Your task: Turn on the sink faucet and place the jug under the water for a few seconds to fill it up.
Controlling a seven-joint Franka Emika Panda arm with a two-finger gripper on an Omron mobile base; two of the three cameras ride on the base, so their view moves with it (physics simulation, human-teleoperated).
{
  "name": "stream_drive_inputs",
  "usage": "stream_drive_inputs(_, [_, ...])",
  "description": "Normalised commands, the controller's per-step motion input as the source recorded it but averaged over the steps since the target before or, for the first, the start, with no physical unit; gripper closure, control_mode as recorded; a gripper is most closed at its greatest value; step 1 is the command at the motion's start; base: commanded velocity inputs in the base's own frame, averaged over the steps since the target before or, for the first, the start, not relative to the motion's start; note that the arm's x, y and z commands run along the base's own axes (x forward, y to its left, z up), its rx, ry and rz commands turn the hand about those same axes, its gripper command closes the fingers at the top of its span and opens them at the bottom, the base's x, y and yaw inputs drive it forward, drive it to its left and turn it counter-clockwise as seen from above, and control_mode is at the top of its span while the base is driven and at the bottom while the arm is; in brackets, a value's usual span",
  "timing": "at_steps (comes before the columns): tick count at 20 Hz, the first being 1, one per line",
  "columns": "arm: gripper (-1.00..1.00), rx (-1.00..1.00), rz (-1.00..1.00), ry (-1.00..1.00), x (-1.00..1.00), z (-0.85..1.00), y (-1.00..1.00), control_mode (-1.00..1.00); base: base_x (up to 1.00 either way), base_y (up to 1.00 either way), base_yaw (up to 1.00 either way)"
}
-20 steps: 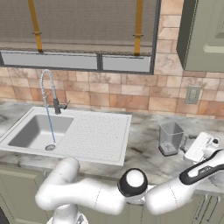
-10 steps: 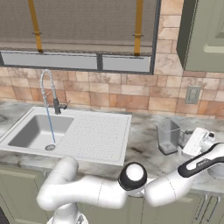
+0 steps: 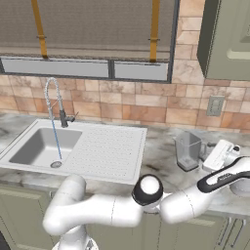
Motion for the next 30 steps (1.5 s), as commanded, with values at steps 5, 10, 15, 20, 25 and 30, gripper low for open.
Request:
stream_drive_inputs(5, [-1.0,0.04,0.12,0.02,0.0,0.0,-0.53,-1.0,0.0,0.0,0.0])
stream_drive_inputs(10, [-1.0,0.01,0.09,0.03,0.0,0.0,-0.27,-1.0,0.0,0.0,0.0])
stream_drive_inputs(15, [-1.0,0.0,0.11,0.09,-0.05,-0.09,0.0,-1.0,0.0,0.0,0.0])
stream_drive_inputs(20, [-1.0,-0.01,0.21,0.0,-0.44,-0.02,0.0,-1.0,0.0,0.0,0.0])
stream_drive_inputs(25, [-1.0,-0.01,0.15,0.04,-0.15,0.0,0.21,-1.0,0.0,0.0,0.0])
stream_drive_inputs(30, [-1.0,0.0,0.0,0.12,0.36,0.0,0.13,-1.0,0.0,0.0,0.0])
